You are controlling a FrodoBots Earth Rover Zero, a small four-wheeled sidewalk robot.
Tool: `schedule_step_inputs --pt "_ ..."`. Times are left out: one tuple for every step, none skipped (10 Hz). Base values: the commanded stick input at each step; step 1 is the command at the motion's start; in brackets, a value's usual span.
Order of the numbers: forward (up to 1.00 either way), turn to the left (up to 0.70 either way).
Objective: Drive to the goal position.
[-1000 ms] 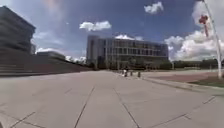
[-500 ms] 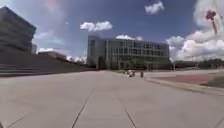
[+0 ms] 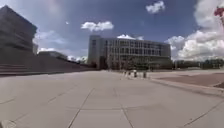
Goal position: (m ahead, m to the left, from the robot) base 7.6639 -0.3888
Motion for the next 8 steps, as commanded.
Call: schedule_step_inputs --pt "0.93 0.0" --pt "0.93 0.0" --pt "0.93 0.0" --pt "0.93 0.0" --pt "0.93 0.0" --pt "0.93 0.0" --pt "0.93 0.0" --pt "0.93 0.0"
